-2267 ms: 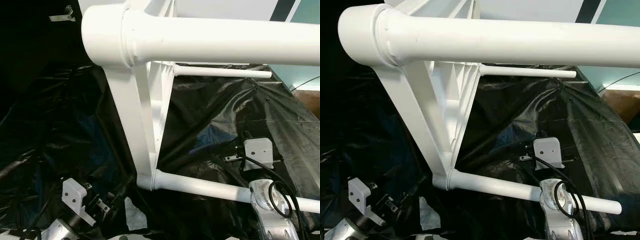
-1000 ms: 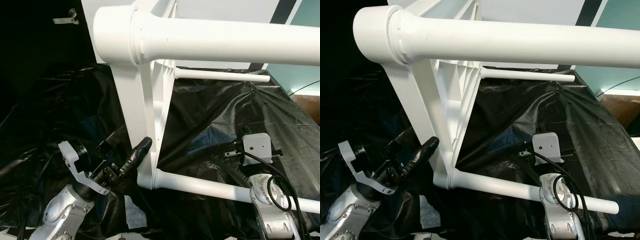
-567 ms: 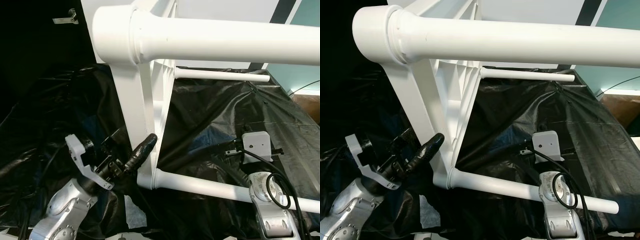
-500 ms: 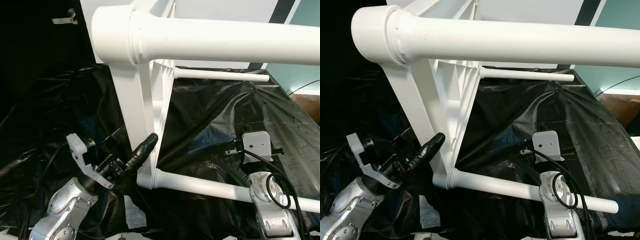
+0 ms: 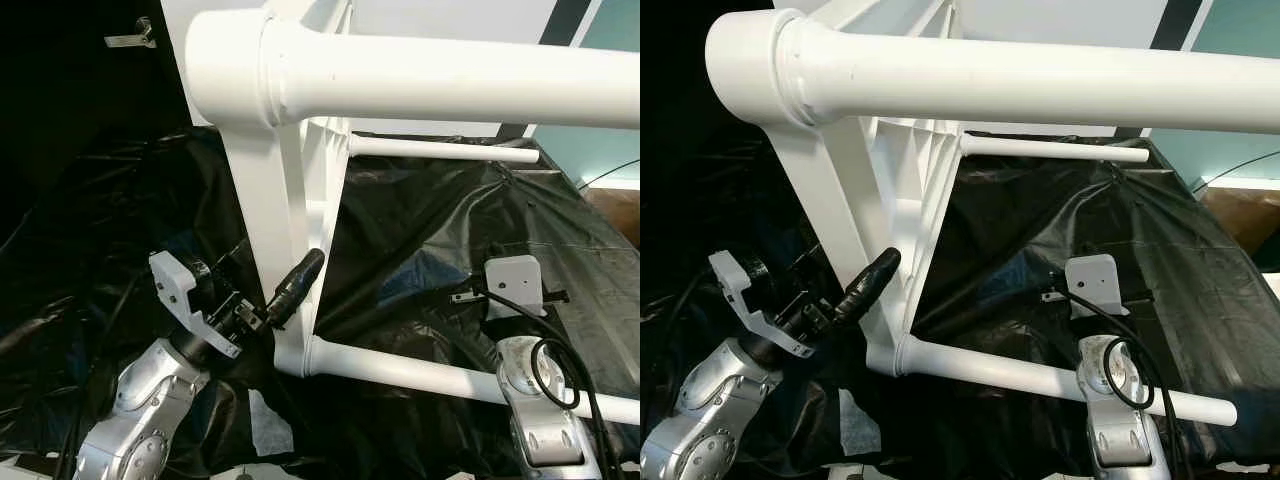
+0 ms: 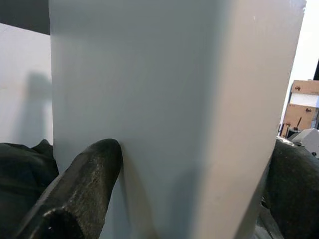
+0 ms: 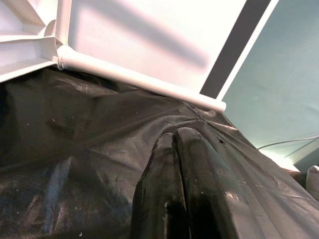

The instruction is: Building children table

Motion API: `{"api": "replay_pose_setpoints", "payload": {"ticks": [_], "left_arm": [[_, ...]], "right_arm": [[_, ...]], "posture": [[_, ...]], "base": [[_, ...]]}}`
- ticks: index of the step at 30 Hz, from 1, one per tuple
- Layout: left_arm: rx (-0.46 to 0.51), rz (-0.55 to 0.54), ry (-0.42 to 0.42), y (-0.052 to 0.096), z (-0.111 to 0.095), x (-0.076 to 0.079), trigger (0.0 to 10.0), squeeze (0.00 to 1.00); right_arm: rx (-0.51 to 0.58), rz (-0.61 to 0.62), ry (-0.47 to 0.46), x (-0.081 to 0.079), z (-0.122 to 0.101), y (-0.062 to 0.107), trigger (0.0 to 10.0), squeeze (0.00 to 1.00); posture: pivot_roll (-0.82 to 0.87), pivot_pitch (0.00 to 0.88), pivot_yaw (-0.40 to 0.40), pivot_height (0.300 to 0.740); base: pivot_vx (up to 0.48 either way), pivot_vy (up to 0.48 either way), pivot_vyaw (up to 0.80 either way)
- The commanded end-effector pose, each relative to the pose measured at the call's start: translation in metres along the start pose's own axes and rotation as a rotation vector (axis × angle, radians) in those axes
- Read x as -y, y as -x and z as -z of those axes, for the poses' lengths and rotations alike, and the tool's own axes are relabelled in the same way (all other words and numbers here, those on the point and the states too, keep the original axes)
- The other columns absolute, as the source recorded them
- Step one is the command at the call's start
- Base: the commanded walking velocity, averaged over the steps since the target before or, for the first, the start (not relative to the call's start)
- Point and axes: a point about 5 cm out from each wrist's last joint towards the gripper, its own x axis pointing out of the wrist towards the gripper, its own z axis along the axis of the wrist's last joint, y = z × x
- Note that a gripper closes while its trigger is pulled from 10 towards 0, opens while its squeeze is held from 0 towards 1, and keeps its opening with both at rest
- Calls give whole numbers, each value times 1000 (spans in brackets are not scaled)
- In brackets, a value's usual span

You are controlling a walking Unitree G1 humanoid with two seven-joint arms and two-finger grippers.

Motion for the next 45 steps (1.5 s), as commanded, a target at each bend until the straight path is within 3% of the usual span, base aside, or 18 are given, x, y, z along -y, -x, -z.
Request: {"api": "replay_pose_setpoints", "payload": {"ticks": [1,7,23,24,25,26,27,32,33,34,45], "left_arm": [[-71,-136,-11,0,11,-9,10000,0],[-152,-194,-54,1,25,-16,10000,0],[-165,-201,-61,-2,26,-16,10000,0],[-157,-197,-63,-3,26,-15,4863,0],[-145,-201,-67,-4,25,-15,980,0],[-145,-201,-67,-4,25,-15,980,0],[-114,-208,-66,-7,22,-16,0,0],[-112,-231,-80,-9,21,-18,0,0],[-115,-241,-85,-9,21,-19,4039,0],[-117,-247,-87,-9,22,-20,10000,0],[-128,-273,-109,-11,25,-20,10000,0]], "right_arm": [[-20,5,10,0,3,-2,10000,0],[-27,11,10,0,5,-1,10000,0],[-31,29,7,2,6,-2,10000,0],[-30,29,8,2,6,-3,10000,0],[-29,30,8,2,6,-3,10000,0],[-29,30,8,2,6,-3,10000,0],[-27,32,8,2,6,-5,10000,0],[-25,36,10,3,6,-6,10000,0],[-24,36,10,3,6,-7,10000,0],[-23,37,11,4,5,-7,10000,0],[-23,39,11,3,6,-8,10000,0]], "posture": [[23,35,-47,740],[23,45,-39,740],[22,49,-27,740],[22,47,-27,740],[21,47,-28,740],[21,47,-28,740],[21,45,-29,740],[22,45,-31,740],[22,45,-32,740],[21,45,-32,740],[19,48,-31,740]], "base": [[0,0,0],[0,0,0],[0,0,0],[0,0,0],[0,0,0],[0,0,0],[0,0,0],[0,0,0],[0,0,0],[0,0,0],[0,0,0]]}}
